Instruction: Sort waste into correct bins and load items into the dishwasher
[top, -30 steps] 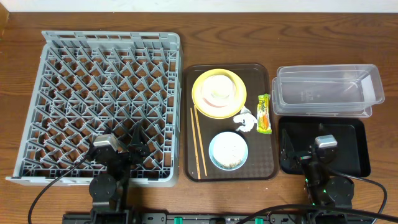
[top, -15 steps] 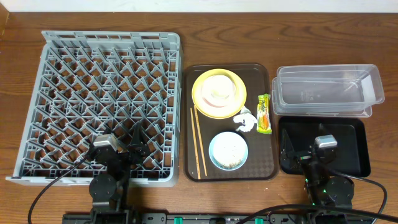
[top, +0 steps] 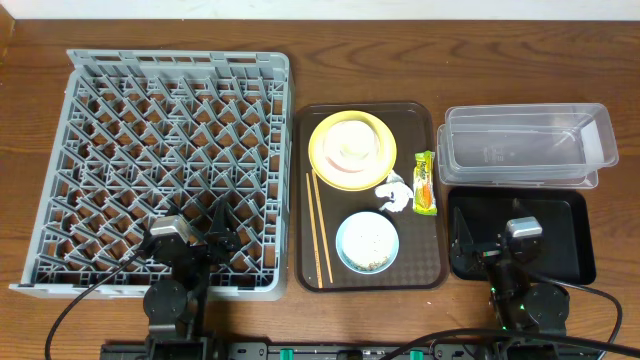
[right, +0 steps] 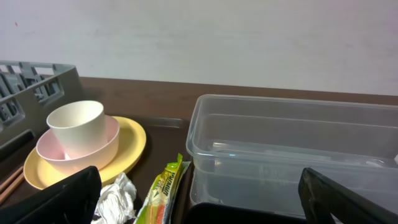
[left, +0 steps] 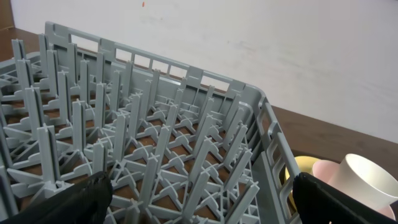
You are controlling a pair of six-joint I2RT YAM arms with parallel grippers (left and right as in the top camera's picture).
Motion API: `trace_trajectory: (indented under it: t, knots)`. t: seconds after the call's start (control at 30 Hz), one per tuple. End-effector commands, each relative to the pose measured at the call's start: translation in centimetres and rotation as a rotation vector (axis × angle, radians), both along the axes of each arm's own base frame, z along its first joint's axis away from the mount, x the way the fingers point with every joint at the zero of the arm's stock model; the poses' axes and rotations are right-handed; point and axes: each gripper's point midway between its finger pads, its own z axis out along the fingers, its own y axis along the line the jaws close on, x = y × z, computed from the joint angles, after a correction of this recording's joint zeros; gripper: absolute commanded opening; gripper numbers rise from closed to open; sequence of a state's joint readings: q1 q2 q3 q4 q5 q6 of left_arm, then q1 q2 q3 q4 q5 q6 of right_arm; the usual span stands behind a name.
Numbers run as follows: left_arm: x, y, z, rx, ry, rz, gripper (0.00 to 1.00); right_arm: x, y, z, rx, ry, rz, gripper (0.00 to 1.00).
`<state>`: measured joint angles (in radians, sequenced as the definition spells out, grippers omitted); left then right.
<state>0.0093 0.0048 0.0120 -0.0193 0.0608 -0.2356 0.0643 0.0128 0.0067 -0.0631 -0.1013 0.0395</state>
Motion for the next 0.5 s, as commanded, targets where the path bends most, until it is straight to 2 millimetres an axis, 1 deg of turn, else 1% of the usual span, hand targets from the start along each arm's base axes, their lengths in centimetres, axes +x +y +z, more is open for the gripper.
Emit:
trace_trajectory:
  t: [0.0,0.47]
  knots:
    - [-0.11,-0.04,-1.52,0.012,0.054,-0.005,0.94,-0.04,0.29,-0.18,-0.011,0.005,0.014,0.99]
    - [-0.11,-0.04,-1.52,0.012,0.055,-0.005,0.94,-0.04,0.29,-0.18,-0.011,0.005,0.014,0.99]
